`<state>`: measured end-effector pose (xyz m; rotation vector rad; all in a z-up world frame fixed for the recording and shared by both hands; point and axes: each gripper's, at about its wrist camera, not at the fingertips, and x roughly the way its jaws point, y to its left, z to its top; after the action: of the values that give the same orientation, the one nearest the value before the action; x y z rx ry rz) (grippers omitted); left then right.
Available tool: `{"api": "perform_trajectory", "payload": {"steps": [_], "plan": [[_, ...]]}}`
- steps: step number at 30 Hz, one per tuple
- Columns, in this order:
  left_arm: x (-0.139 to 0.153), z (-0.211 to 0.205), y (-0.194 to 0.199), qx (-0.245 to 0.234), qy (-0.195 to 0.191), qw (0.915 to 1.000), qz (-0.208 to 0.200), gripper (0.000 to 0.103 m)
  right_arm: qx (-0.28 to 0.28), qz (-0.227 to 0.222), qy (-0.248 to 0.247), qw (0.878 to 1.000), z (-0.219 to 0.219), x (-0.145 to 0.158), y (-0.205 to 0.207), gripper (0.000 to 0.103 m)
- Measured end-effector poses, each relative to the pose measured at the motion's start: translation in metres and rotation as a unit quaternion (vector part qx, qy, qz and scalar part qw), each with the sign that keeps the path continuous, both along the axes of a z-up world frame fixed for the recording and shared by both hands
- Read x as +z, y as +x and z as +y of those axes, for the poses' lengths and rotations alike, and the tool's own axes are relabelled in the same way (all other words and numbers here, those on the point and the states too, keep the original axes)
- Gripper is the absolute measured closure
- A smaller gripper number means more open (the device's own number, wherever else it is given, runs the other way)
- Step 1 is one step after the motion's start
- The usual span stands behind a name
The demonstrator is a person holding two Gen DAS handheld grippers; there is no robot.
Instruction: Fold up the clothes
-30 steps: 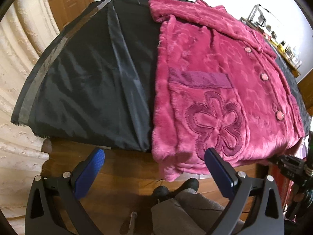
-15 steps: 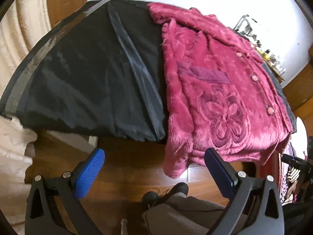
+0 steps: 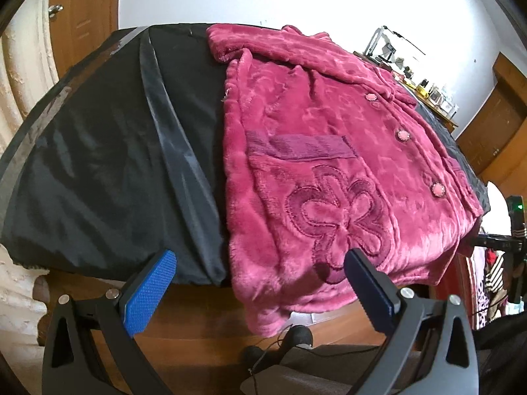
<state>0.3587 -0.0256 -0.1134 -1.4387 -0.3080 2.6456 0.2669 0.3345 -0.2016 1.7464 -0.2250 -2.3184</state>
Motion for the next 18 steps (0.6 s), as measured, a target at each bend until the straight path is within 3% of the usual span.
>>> {"api": "perform_trajectory", "payload": {"steps": [7,14,18], "plan": [[-0.002,0.006,0.003,-0.002,-0.003,0.9997,0.023,0.001,0.042,-0.005,-0.030,0.999,0.006,-0.001,-0.026,0.029],[-0.001,0.017,0.009,-0.015,0.006,0.9998,0.016,0.001,0.071,-0.024,-0.053,0.996,0.007,-0.005,-0.040,0.029],[0.001,0.018,0.021,-0.004,0.046,0.9989,0.006,0.001,0.081,-0.031,-0.058,0.995,0.005,-0.008,-0.045,0.029]]}}
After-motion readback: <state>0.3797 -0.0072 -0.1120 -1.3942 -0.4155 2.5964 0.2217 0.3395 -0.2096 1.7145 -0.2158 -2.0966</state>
